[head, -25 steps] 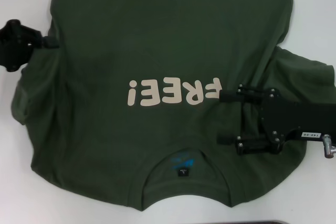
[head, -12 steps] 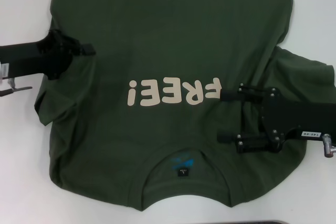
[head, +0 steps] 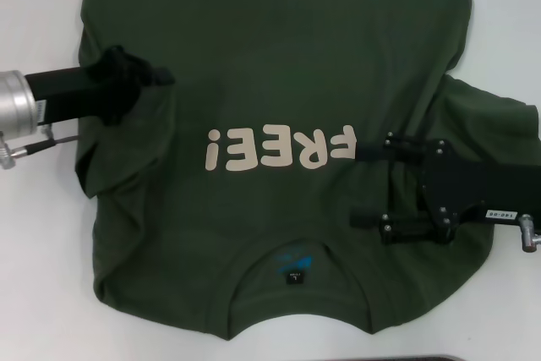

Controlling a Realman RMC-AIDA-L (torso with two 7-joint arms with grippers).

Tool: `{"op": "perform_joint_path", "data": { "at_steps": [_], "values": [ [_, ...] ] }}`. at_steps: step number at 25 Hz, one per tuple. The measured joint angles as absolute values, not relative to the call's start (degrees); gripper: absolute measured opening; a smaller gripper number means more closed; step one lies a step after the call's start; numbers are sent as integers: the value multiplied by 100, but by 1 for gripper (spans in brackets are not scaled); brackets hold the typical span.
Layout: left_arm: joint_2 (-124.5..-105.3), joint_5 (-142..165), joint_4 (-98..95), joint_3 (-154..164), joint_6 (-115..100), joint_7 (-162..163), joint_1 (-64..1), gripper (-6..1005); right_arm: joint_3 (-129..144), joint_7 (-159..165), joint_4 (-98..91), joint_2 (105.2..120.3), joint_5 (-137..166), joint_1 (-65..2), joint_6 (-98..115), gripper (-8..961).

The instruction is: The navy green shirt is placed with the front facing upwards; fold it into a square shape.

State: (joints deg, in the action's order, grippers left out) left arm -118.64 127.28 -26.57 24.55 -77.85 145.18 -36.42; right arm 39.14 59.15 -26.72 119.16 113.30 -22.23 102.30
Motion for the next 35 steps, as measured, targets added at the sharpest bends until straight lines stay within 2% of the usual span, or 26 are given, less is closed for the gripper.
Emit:
{"op": "perform_joint_path", "data": {
  "at_steps": [4,7,15,19,21,22,25,35],
  "values": [
    [-11869,12709,-2523,2473,-7789,14324,-3672,17,3846,5915,-2671,11918,11328,-2241,10230,918],
    [-11849,12708,-2545,2475,-7834,14284,-3626,121,3804,5915,-2671,11918,11328,-2260,10230,918],
    [-11582,12722,-2635,2485,-8142,14539,-3604,425,3642,5915,-2677,11902,11329,-2316,10230,918],
    [-11404,12712,-2908,2470,-8594,14538,-3566,525,3636,5915,-2680,11892,11331,-2327,10221,918],
    [-11234,12740,-3224,2539,-8947,14477,-3417,574,3636,5915,-2690,11882,11343,-2328,10222,918],
    [-11234,12740,-3224,2539,-8947,14477,-3417,599,3636,5915,-2690,11882,11343,-2328,10222,918],
    [-11079,12753,-3528,2736,-9192,14480,-3097,674,3637,5915,-2758,11876,11349,-2329,10226,918],
    [-11132,12948,-3571,3163,-9168,14557,-2756,694,3662,5923,-2823,11869,11364,-2379,10217,918]
  ]
}}
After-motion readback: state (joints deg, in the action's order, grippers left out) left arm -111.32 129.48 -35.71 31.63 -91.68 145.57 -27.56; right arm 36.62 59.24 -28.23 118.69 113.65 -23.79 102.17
